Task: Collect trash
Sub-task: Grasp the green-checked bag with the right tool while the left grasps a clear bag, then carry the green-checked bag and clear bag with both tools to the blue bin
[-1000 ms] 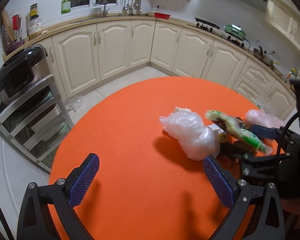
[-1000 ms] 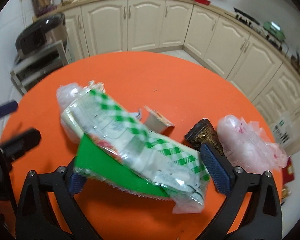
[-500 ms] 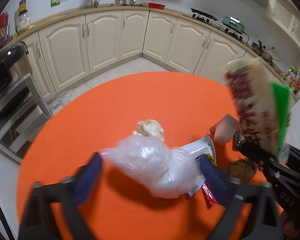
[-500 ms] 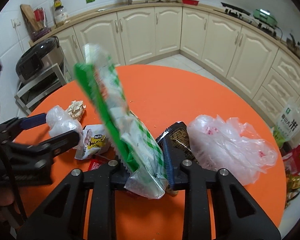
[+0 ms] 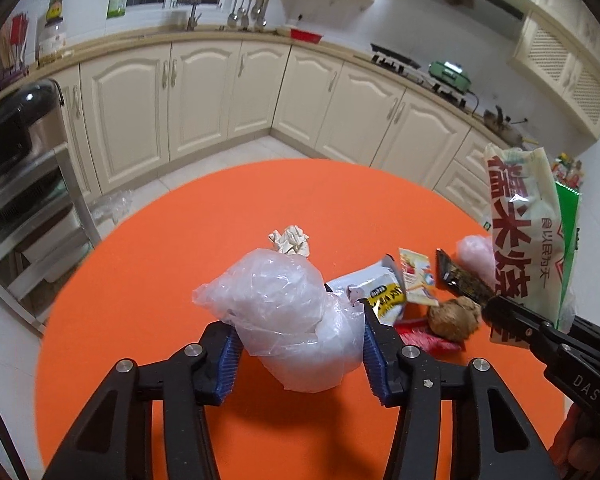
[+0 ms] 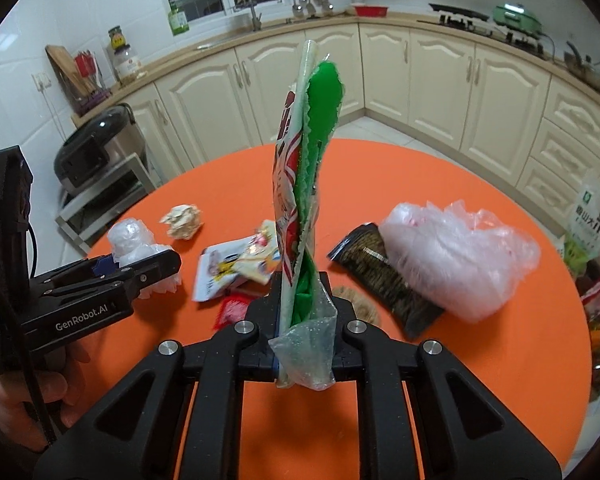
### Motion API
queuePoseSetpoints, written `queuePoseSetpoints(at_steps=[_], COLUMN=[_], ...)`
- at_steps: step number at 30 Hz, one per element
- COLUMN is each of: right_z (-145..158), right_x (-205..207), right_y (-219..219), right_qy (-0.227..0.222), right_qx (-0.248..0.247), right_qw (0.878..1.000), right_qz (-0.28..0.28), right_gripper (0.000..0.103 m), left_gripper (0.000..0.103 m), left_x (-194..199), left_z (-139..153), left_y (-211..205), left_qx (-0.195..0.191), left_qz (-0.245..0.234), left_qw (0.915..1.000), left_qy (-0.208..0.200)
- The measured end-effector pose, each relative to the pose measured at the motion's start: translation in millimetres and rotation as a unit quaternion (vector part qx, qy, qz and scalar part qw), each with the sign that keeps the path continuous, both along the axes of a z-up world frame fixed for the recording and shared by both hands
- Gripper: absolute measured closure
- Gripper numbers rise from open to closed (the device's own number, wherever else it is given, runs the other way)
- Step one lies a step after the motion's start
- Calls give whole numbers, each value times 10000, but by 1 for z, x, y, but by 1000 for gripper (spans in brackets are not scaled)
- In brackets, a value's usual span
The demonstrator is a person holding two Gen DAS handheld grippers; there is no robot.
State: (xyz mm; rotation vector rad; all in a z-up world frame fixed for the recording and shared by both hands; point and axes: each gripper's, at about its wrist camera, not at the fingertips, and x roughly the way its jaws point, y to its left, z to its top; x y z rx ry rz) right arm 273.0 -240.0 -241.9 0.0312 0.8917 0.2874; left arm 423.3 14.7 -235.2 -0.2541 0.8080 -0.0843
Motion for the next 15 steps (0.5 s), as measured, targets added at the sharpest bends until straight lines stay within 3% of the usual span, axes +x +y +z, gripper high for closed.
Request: queuePoseSetpoints(at_steps=[15], right_z=[48], right_x=[-102], right_y=[0], right_qy=[-507], right_qx=[200], right_qw=[9983], right_qz=[-220], right_gripper=[90], left_gripper=[56], left_x=[-125], left_z=[33], left_y=[-24], left_qx=[264], left_qz=[-504], left_qw=[9946], left_qy=[-862])
